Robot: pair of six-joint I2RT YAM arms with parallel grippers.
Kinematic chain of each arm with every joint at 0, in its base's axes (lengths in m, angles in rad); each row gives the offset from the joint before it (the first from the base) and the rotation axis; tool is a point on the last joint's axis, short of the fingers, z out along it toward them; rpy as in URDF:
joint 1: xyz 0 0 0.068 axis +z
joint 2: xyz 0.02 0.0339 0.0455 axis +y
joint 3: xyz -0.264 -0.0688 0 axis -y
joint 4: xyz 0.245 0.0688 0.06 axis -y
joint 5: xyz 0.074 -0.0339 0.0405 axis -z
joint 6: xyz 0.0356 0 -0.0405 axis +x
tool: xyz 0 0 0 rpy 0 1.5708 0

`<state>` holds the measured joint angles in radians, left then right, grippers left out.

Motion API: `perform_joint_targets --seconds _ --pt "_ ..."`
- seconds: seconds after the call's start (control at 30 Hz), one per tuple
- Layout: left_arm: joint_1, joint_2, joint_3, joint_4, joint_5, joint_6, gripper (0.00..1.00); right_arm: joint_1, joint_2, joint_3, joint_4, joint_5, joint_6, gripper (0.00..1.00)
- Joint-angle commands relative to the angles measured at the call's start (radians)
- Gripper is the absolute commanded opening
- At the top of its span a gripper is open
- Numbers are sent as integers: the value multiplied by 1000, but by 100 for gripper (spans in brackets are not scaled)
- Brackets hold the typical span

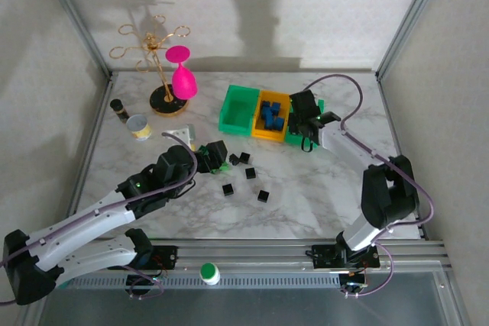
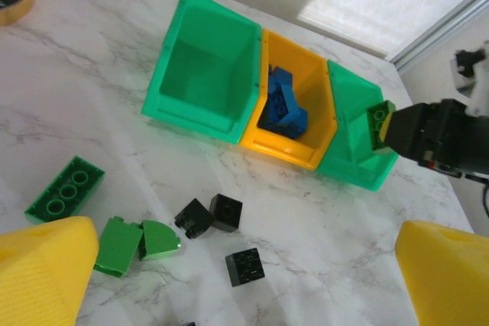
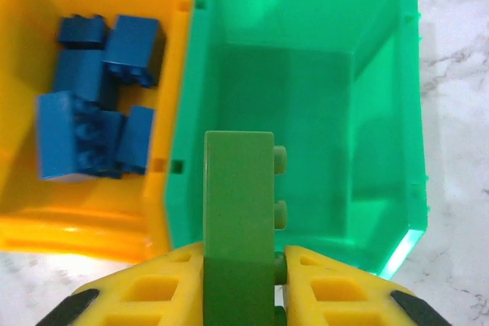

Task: Sort the legos into containers by color
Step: Place the lego in the container.

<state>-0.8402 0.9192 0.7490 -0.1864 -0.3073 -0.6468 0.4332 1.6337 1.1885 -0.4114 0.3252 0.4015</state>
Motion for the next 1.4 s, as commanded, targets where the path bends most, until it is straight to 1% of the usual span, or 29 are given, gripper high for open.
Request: perform_joint_targets --seconds 0.0,0.33,0.73,0.83,0.93,1.23,1.37 --pt "9 19 36 37 36 28 100 -22 68 39 45 46 8 26" --pt "9 53 38 43 45 36 100 -81 210 98 111 9 -6 28" --pt "8 58 33 34 37 31 100 -99 258 100 128 9 -5 32" --pt "9 58 37 34 37 33 100 -99 245 102 125 9 -7 35" --pt "9 60 45 29 37 38 100 -99 220 111 109 12 -9 36" --pt "8 41 48 22 33 33 100 -96 80 118 79 -51 -7 34" --pt "9 19 37 6 17 26 100 -60 35 114 63 -78 -6 34"
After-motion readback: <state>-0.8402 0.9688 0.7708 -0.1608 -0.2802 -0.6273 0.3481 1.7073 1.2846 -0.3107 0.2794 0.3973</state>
